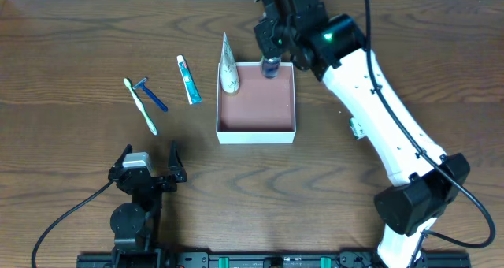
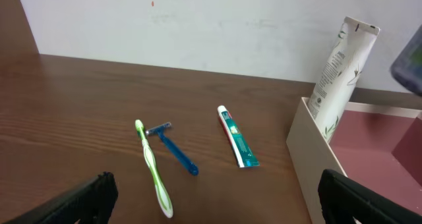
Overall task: Pack container
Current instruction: 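Carry the soap bottle over the box and lower it beside the tube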
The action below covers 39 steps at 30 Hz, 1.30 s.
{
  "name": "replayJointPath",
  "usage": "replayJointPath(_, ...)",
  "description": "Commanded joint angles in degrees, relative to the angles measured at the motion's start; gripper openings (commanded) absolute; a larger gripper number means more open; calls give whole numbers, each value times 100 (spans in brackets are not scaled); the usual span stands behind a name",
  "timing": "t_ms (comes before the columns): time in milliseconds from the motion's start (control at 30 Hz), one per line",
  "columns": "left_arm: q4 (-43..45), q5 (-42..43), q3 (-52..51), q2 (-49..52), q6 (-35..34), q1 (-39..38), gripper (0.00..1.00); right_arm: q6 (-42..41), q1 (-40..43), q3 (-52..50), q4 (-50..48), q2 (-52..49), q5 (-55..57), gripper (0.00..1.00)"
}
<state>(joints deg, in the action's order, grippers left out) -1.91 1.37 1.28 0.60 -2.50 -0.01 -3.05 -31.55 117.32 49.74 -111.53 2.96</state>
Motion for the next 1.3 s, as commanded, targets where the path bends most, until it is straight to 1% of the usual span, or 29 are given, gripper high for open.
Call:
replayJointPath(0, -214, -48, -105, -37, 98, 33, 98, -232, -138, 125, -61, -170, -111, 1)
replayJointPath(167, -214, -50, -105, -37, 98, 33, 98, -317, -208, 105, -61, -448, -354, 1)
replayJointPath(1267, -214, -50, -105, -37, 98, 33, 98, -310, -407, 101, -710, -1563, -321, 1)
